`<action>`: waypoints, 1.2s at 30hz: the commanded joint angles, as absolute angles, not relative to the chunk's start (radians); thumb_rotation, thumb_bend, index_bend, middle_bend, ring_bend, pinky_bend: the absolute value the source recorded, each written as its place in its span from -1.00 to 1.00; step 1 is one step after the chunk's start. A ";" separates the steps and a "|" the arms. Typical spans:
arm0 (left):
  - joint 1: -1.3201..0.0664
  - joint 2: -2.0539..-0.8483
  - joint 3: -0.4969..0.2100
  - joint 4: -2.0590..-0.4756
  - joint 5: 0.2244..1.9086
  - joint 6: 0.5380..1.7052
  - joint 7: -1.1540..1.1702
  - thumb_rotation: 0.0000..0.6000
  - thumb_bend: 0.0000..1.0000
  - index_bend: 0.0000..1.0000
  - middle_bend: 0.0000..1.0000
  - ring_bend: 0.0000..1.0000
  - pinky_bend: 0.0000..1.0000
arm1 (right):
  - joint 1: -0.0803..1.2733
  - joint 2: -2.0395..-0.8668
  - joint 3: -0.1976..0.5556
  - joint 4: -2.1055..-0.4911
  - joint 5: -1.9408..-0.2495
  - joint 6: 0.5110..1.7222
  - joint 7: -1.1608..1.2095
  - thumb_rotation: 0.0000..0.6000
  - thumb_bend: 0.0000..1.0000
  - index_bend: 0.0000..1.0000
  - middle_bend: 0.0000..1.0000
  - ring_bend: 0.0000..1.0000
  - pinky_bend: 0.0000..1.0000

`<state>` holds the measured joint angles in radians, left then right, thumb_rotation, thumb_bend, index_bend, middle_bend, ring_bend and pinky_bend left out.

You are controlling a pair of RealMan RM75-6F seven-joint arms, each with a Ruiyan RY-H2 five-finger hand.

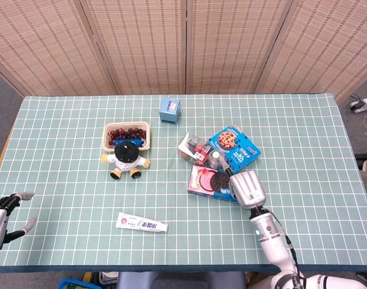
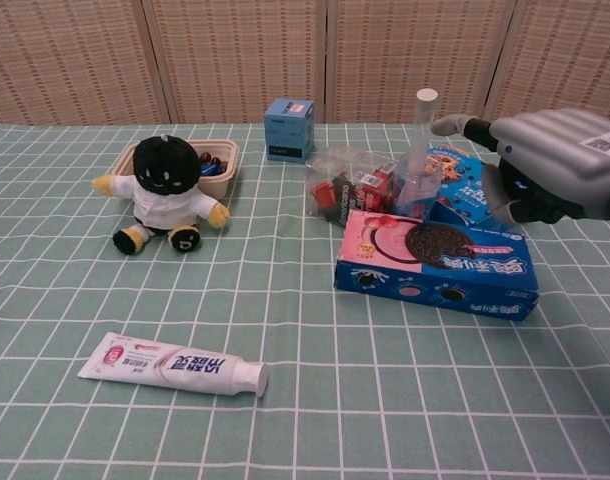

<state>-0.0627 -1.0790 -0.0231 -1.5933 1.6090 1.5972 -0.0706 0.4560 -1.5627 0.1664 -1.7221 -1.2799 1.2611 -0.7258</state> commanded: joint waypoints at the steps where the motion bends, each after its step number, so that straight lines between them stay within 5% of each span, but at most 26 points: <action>1: -0.063 -1.079 -0.023 -1.592 1.608 1.595 -0.072 1.00 -0.52 -0.21 -0.20 -0.11 0.19 | 0.440 -1.540 0.151 -1.732 -1.311 1.286 -0.680 1.00 0.53 -0.84 0.96 1.00 1.00; 15: -0.066 -1.079 -0.020 -1.593 1.612 1.589 -0.067 1.00 -0.52 -0.21 -0.21 -0.11 0.19 | 0.451 -1.560 0.204 -1.605 -1.353 1.302 -0.391 1.00 -0.76 -0.77 0.88 1.00 1.00; 23: -0.070 -1.079 -0.017 -1.590 1.614 1.578 -0.069 1.00 -0.52 -0.21 -0.20 -0.11 0.19 | 0.484 -1.603 0.238 -1.562 -1.330 1.270 -0.292 1.00 -0.76 -0.73 0.93 1.00 1.00; 36: -0.074 -1.078 -0.015 -1.589 1.614 1.569 -0.072 1.00 -0.52 -0.21 -0.21 -0.11 0.19 | 0.542 -1.699 0.297 -1.478 -1.294 1.268 -0.257 1.00 -0.65 -0.36 1.00 1.00 1.00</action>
